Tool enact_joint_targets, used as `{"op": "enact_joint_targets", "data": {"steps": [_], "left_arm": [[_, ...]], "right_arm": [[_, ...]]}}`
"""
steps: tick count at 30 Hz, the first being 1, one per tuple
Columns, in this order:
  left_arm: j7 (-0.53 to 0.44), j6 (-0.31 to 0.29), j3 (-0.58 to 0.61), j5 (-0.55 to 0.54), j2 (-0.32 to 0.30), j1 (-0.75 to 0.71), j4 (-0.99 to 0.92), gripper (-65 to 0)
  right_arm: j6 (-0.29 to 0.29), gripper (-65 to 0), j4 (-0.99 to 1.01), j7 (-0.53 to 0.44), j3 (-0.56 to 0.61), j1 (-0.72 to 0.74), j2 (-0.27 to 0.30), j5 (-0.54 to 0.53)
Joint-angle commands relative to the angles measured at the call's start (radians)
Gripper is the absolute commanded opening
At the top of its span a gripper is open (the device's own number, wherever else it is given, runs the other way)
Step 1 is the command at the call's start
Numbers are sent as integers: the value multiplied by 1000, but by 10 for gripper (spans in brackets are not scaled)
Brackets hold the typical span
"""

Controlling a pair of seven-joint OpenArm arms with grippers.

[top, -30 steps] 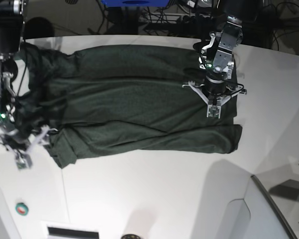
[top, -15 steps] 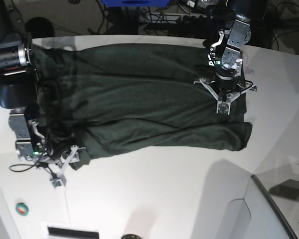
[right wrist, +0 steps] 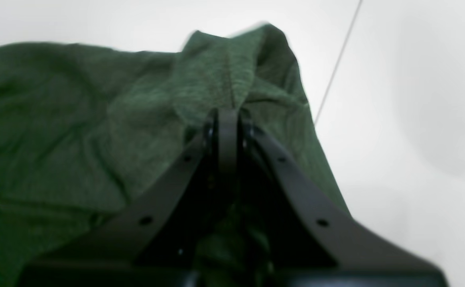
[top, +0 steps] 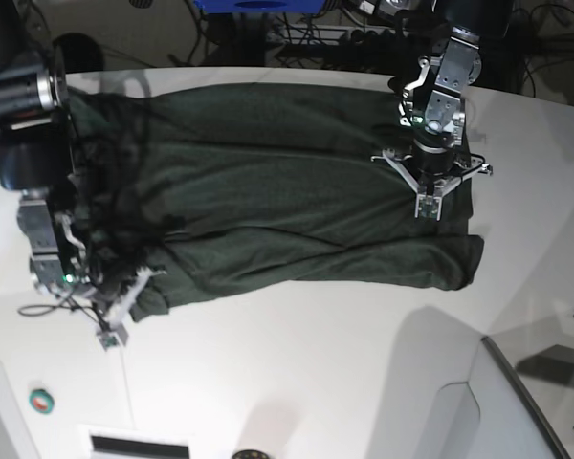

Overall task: Layout the t-shirt on the table in an organized manner, then fold the t-shirt properly
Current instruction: 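Grasp the shirt hem with the right gripper and drag it along the table, then pull the held hem with the right gripper away from the left gripper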

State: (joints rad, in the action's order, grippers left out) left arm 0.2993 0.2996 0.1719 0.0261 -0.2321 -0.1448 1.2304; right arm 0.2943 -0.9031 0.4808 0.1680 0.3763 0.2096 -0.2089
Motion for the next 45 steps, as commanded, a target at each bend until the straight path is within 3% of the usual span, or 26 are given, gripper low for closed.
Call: {"op": "enact_joint_targets", "data": {"steps": [1,7,12,20,23,27,29,31,37,45], "left_arm": [[8,-1,-2,-2,-5,-5,7,-650],[8,-1,-2,-2,-5,-9,5,-650],[8,-1,-2,-2,-5,-9,9,-650],[8,-1,-2,-2,-5,-6,10,-650],[8,-1,-2,-2,-5,-5,10,-650],[10,-1,-2,-2,-5,-3,7,-650],[10,-1,-2,-2,-5,-3,7,-650],[10,-1,-2,-2,-5,-6,9,-650],[10,-1,-2,-2,-5,-9,7,-650],[10,-1,-2,-2,-5,-9,7,-650]], "right_arm": [[0,-647,-73,8,-8,-9,15,-4],[4,-648,-523,181,-169,-264,12,-4],[4,-648,-827,282,-189,-489,-16,-5],[4,-645,-928,332,-183,-748,-82,-4],[4,-609,-908,358,-180,-782,-86,-4],[3,-414,-1017,430,-189,-781,-82,-4],[1,-363,-1069,421,-187,-741,-77,-1],[1,-365,-1031,422,-187,-638,-75,2],[-2,-365,-620,421,-181,-313,-66,2],[-2,-368,-270,344,-178,-164,-68,2]]}}
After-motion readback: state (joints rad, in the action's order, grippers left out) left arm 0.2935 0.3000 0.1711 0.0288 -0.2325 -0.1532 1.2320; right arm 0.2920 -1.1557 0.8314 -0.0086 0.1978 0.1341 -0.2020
